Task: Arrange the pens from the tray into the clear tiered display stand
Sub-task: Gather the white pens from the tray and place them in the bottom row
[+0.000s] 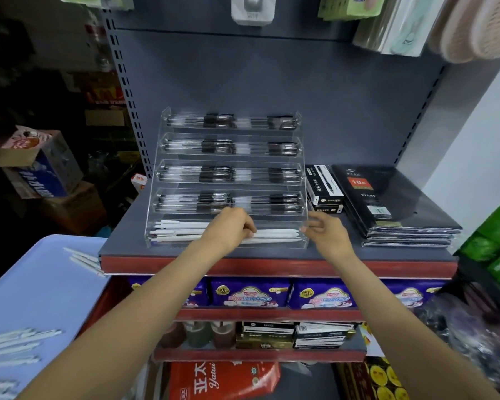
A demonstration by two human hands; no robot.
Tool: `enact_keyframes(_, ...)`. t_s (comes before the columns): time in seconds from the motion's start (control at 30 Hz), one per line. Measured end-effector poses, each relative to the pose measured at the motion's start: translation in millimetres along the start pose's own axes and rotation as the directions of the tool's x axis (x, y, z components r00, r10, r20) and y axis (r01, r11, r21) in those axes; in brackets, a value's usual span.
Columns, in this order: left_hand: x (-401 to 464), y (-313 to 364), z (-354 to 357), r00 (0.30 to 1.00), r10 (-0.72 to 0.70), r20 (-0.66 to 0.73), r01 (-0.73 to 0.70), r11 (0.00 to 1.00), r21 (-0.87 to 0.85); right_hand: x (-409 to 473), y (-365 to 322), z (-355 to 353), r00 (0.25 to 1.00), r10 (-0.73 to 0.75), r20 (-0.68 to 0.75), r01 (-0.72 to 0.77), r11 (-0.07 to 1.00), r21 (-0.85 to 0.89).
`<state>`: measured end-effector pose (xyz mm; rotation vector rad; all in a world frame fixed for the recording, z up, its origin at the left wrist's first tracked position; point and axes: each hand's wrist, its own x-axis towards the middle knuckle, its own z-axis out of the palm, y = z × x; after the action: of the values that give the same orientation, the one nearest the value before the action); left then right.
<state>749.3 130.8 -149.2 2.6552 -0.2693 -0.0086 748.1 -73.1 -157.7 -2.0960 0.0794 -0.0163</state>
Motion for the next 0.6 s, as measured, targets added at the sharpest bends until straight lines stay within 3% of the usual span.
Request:
enact_keyframes(0.23, 10.6, 2.2, 3.1, 0.998, 0.035, 0.054, -0.037, 0.999, 0.035, -0.8, 2.4, 2.5, 0.997, -0.026, -0.067, 0.024, 0.999, -0.036)
enact_keyframes(0.4, 0.7, -3.7, -2.8, 0.996, 0.079, -0.041, -0.082, 0.994, -0.070, -15.4, -17.4, 14.8, 0.953, -0.219, -0.210, 0.207, 0.975, -0.079)
enact_keyframes(0.6, -40.1, -34.7, -28.9, 0.961, 0.060, -0.269, -0.112, 0.977, -0.183, -30.1, -65.3, 67.9, 0.955, -0.296, 0.004, 0.296, 0.955, -0.018)
